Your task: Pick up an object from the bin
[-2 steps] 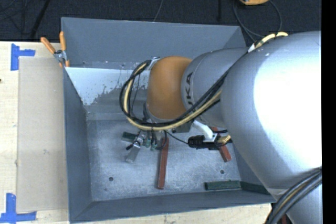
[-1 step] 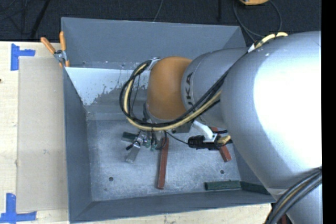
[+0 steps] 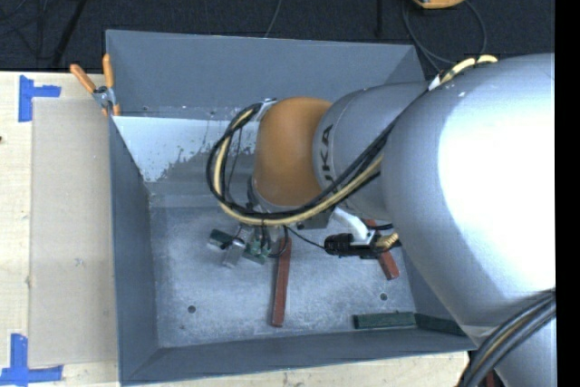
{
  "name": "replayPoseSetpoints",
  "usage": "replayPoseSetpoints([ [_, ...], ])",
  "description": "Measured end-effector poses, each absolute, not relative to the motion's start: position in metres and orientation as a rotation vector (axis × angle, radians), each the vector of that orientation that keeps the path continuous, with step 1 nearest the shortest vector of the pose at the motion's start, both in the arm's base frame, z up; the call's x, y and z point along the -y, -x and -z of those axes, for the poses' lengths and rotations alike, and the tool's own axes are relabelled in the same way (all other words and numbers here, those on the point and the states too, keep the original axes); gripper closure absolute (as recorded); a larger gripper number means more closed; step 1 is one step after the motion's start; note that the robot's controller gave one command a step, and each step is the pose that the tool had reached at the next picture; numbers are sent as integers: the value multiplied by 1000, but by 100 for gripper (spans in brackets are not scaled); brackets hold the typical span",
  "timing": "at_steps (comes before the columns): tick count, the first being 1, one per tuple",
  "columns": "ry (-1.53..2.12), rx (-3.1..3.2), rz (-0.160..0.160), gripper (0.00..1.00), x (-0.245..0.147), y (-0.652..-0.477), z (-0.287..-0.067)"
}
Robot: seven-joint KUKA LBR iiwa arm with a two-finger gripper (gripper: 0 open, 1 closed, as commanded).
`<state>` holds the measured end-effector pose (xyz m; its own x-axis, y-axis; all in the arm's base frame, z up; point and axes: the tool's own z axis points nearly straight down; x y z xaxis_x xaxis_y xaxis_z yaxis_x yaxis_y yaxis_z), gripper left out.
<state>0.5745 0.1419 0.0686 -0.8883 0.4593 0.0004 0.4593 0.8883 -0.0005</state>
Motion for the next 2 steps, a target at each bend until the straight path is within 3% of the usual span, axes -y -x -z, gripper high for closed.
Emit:
replayPoseSetpoints([
  [1,742,3056,3,100,-141,-576,-116],
  [2,739,3060,5,100,-141,-578,-186],
])
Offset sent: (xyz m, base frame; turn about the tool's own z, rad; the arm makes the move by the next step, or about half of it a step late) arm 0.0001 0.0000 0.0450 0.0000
